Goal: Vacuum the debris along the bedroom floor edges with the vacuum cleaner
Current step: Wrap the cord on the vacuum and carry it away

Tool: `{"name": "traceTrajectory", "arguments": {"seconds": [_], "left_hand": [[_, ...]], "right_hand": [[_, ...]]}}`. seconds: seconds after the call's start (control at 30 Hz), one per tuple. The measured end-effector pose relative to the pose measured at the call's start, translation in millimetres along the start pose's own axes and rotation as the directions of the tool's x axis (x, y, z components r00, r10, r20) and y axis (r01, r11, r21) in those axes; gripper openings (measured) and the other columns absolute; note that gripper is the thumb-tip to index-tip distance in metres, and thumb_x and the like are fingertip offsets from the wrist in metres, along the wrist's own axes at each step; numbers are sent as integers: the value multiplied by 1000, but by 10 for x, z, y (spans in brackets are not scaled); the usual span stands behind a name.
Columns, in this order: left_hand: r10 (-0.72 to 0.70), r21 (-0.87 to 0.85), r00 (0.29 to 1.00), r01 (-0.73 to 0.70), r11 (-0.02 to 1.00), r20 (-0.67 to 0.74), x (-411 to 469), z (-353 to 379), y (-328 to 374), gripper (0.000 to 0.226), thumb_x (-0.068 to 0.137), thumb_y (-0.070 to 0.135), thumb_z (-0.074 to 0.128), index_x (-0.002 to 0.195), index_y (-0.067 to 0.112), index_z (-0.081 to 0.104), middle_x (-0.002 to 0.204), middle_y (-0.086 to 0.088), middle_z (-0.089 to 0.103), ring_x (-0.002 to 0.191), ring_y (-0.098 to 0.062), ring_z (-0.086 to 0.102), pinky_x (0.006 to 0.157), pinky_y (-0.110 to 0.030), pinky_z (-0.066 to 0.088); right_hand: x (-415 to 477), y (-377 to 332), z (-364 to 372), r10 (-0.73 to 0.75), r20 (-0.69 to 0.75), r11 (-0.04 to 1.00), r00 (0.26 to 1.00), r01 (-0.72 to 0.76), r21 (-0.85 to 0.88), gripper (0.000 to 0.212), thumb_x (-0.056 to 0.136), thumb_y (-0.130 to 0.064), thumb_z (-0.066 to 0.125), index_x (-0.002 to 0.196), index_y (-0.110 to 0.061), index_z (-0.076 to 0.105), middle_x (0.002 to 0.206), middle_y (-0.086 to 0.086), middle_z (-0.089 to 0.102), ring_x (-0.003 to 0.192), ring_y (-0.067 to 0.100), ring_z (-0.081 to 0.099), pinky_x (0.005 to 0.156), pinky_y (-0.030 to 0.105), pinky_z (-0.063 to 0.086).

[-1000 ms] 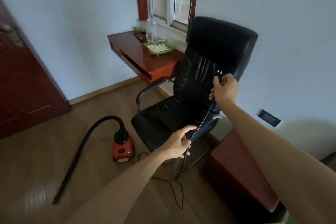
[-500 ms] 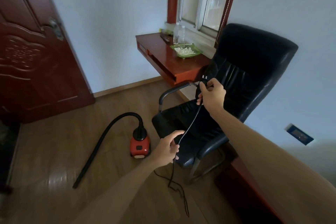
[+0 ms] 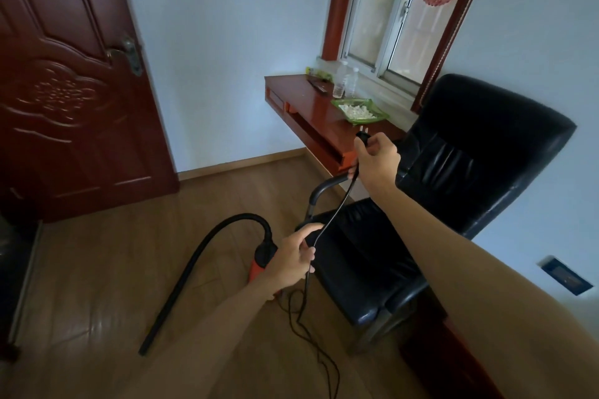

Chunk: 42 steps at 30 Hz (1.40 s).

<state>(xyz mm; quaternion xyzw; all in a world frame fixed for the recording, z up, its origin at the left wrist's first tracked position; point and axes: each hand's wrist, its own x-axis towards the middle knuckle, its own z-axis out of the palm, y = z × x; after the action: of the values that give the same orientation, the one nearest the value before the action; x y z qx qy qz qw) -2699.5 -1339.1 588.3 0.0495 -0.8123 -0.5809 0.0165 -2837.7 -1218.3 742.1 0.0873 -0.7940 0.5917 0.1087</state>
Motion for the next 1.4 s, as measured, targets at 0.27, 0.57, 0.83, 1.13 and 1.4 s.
{"name": "traceTrajectory", "arguments": {"seconds": [0.27, 0.57, 0.83, 1.13, 1.4], "left_hand": [[50, -15, 998, -51, 999, -28, 92, -414, -374, 47, 100, 14, 54, 129, 49, 45, 89, -22, 60, 75, -28, 63, 71, -27, 61], [5, 64, 994, 2, 998, -113, 604, -888, -606, 46, 99, 3, 52, 140, 25, 45, 81, 7, 52, 71, 9, 57, 67, -5, 47], [-81, 113, 985, 99, 989, -150, 1534, -1140, -914, 48, 99, 4, 52, 143, 23, 45, 90, -1, 63, 76, 6, 59, 67, -4, 48], [-139, 92, 966, 162, 983, -217, 2216, -1054, -1400, 58, 98, 4, 53, 124, 55, 40, 85, -18, 65, 69, -9, 59, 68, -16, 53], [-210, 98, 967, 226, 969, -146, 2542, -1139, -1741, 51, 98, 4, 53, 143, 27, 45, 76, 11, 53, 68, 3, 52, 68, -7, 43]], "right_hand": [[102, 86, 708, -14, 25, 1000, 1000, 14, -22, 21, 97, -15, 62, 90, 2, 51, 62, 23, 64, 38, 21, 57, 40, 35, 53], [701, 308, 1576, -34, 138, 999, 990, 35, 0, 25, 97, -17, 63, 86, 1, 50, 64, 27, 64, 43, 32, 62, 40, 32, 53], [1537, 844, 2205, 56, 229, 998, 972, -62, 18, 25, 97, -19, 62, 86, 0, 50, 65, 29, 61, 44, 31, 59, 46, 48, 57], [2090, 1311, 2675, 138, 257, 990, 956, -137, -24, 24, 97, -21, 61, 91, 1, 54, 73, 27, 65, 45, 26, 63, 46, 42, 58], [2243, 1731, 3083, 178, 240, 984, 954, -171, -49, 18, 98, -20, 60, 87, -6, 55, 74, 21, 66, 45, 18, 62, 42, 26, 53]]}}
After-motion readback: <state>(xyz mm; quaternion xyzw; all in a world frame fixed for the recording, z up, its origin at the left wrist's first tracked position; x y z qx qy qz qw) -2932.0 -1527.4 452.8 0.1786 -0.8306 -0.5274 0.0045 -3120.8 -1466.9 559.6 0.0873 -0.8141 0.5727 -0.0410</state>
